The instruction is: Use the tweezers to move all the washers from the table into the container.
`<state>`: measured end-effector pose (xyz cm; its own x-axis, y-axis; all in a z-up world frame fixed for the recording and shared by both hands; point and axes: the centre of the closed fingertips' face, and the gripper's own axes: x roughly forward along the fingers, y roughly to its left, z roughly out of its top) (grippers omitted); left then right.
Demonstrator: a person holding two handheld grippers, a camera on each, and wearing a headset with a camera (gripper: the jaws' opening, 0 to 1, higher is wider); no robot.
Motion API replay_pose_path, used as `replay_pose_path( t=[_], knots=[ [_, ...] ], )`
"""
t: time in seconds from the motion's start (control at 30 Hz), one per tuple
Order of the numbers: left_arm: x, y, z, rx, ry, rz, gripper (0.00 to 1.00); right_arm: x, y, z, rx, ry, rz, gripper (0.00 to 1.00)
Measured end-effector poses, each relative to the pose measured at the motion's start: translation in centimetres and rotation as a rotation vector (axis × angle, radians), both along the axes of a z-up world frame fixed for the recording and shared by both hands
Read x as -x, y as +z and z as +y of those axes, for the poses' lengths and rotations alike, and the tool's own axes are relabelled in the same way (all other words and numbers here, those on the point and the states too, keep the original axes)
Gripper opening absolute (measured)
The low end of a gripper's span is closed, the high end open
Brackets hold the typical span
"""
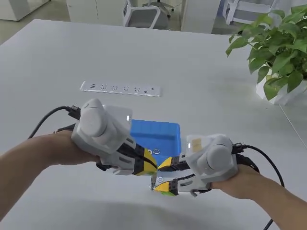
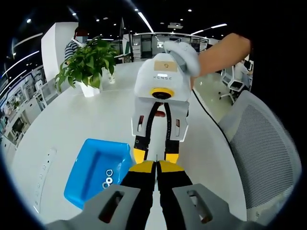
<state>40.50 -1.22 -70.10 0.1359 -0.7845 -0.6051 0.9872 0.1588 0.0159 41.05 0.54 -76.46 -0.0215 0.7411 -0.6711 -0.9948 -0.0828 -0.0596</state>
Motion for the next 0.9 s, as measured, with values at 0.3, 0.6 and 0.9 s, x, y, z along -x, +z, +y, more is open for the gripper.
replay_pose_path(
  t=[0.3,0.6,0.9],
  knots=[
    [0.0,0.01,-0.03,-0.001,-0.001,0.0,0.05,0.37,-0.67,0.78,0.019,0.032,-0.005,0.13],
    [0.01,0.01,0.04,-0.003,0.003,0.003,0.05,0.58,-0.98,0.73,0.026,0.045,-0.015,0.1],
    [-0.06,0.05,-0.09,-0.011,0.008,-0.005,0.05,0.53,-1.02,0.69,0.037,0.043,-0.017,0.08]
  ],
)
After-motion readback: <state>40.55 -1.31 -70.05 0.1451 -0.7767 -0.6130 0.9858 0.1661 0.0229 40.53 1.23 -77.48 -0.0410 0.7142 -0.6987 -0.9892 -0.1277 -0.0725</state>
